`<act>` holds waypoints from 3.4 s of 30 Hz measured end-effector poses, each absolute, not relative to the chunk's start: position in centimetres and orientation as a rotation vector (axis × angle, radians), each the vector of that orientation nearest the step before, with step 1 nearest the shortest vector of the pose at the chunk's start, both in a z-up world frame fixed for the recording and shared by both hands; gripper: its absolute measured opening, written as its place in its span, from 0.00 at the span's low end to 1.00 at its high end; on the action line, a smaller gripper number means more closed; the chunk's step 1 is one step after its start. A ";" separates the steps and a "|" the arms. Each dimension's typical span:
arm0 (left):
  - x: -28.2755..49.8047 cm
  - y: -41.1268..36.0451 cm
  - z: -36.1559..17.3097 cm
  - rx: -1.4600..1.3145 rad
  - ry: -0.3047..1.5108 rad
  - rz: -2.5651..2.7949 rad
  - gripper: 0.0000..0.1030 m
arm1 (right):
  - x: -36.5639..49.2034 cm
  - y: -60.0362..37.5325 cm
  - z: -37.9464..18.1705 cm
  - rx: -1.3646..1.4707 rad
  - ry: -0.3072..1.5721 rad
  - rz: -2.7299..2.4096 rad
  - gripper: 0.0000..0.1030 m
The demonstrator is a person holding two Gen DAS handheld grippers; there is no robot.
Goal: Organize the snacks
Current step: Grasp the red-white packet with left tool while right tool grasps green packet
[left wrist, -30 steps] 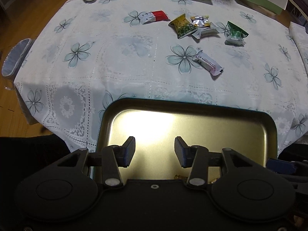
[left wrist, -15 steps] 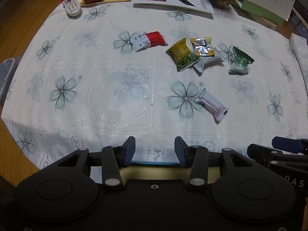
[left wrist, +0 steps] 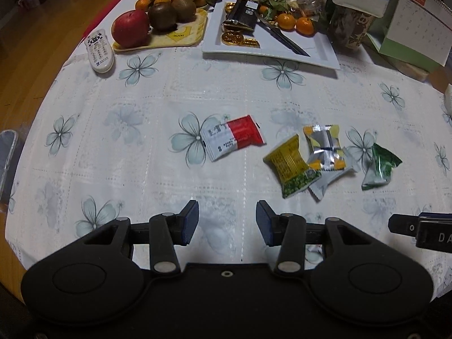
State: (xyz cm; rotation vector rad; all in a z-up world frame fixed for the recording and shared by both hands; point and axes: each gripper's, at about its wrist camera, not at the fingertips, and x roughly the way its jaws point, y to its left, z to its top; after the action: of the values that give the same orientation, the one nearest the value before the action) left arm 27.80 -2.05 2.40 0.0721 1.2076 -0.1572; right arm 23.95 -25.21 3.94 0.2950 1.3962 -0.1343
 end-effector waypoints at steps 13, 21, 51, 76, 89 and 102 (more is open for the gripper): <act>35.3 -2.7 0.2 0.081 1.153 -0.163 0.52 | 27.9 -26.2 2.1 0.326 1.396 -0.167 0.57; 39.1 -3.4 -3.2 0.045 1.192 -0.060 0.52 | 28.5 -26.1 1.7 0.382 1.419 -0.153 0.57; 34.5 -2.4 -1.9 -0.021 1.328 -0.206 0.50 | 31.9 -28.6 -2.8 0.425 1.456 -0.336 0.57; 35.9 -5.4 -4.7 -0.006 1.357 -0.230 0.52 | 32.1 -27.2 -4.2 0.346 1.506 -0.334 0.57; 35.5 -5.3 -4.6 -0.003 1.346 -0.228 0.40 | 31.9 -26.7 -3.6 0.320 1.512 -0.274 0.46; 32.4 -4.1 -1.2 0.019 1.335 -0.192 0.40 | 30.2 -28.8 -0.1 0.418 1.471 -0.235 0.21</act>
State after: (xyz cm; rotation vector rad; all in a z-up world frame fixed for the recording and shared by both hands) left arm 32.38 -4.14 -1.19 0.0186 1.3353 -0.1919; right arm 30.16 -28.82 -0.06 0.4180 1.4705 -0.2347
